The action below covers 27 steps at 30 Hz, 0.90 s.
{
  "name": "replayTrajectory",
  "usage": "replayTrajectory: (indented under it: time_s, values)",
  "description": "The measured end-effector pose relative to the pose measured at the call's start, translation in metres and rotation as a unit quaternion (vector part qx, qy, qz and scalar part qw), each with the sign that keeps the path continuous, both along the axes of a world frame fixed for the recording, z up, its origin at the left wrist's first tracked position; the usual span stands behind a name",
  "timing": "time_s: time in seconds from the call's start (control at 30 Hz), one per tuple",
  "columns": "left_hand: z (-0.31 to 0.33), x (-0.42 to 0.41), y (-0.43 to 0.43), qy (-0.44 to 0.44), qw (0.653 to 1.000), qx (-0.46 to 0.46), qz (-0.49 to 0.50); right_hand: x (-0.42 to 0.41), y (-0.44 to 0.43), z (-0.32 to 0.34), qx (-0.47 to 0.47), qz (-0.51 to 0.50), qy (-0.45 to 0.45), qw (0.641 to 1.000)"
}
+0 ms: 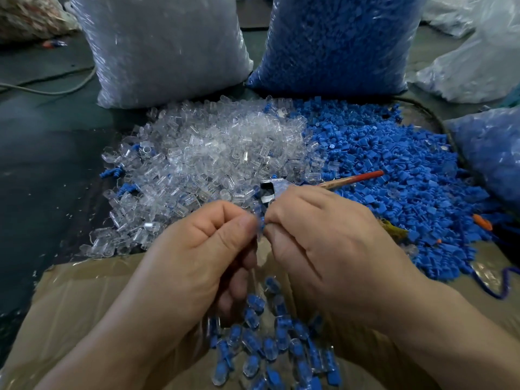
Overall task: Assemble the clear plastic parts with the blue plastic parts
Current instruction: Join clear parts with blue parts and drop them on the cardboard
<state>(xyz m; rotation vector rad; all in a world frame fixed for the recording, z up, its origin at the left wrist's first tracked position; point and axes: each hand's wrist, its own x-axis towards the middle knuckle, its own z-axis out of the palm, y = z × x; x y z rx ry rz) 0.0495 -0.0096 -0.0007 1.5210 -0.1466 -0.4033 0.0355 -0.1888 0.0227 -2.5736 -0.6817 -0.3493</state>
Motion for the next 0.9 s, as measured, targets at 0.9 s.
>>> replayTrajectory:
  time_s: [0.9]
  values:
    - [-0.003,0.010,0.014,-0.302,0.782,0.545,0.018,0.014,0.003,-0.023,-0.163,-0.113,0.082,0.977]
